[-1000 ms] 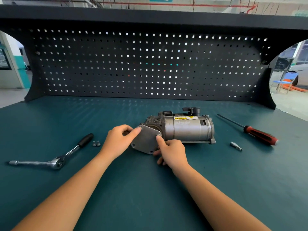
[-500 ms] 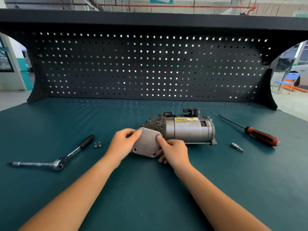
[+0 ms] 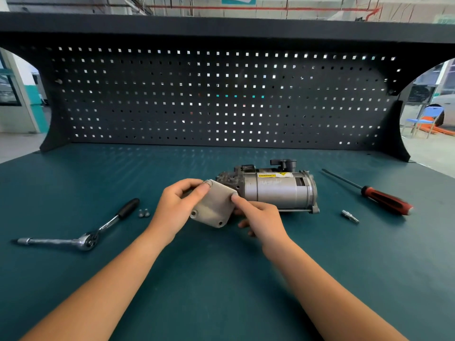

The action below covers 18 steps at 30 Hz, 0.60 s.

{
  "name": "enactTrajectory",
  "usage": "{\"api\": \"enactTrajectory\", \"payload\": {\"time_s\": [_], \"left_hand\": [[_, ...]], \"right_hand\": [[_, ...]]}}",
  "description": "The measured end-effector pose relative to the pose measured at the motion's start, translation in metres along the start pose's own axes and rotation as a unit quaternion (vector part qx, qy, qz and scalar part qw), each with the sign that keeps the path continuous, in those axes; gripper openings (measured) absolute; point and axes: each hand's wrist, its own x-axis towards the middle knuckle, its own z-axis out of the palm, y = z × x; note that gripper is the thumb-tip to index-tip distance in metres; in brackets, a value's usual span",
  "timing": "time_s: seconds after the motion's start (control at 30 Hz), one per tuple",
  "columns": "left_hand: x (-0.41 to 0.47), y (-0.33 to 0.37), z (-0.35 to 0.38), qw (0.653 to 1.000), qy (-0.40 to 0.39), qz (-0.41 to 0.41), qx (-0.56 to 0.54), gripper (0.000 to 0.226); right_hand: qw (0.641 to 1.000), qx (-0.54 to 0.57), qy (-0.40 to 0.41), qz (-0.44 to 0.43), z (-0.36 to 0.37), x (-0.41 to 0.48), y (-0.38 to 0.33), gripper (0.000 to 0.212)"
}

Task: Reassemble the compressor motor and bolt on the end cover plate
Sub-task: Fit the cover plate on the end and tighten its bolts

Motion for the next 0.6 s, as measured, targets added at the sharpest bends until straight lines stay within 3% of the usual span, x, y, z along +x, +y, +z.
{"api": "enactTrajectory", "payload": {"time_s": [0.13, 0.3, 0.47, 0.6], "left_hand": [[-0.002, 0.005, -0.001, 0.999, -0.037, 0.019, -0.003, 0.029], [-0.002, 0.004, -0.003, 0.998, -0.045, 0.036, 0.036, 0.023], [-0.003, -0.007, -0.006, 0.973, -0.118, 0.078, 0.185, 0.028], [-0.001, -0.014, -0.009, 0.959, -0.131, 0.103, 0.229, 0.034]], "right_hand": [[0.997, 0.037, -0.016, -0.064, -0.011, -0.002, -0.003, 0.007], [0.989, 0.037, -0.003, -0.147, -0.020, 0.004, -0.001, 0.013], [0.970, -0.094, 0.046, -0.217, -0.021, 0.010, 0.007, 0.015], [0.954, -0.157, 0.059, -0.247, -0.019, 0.013, 0.011, 0.014]]}}
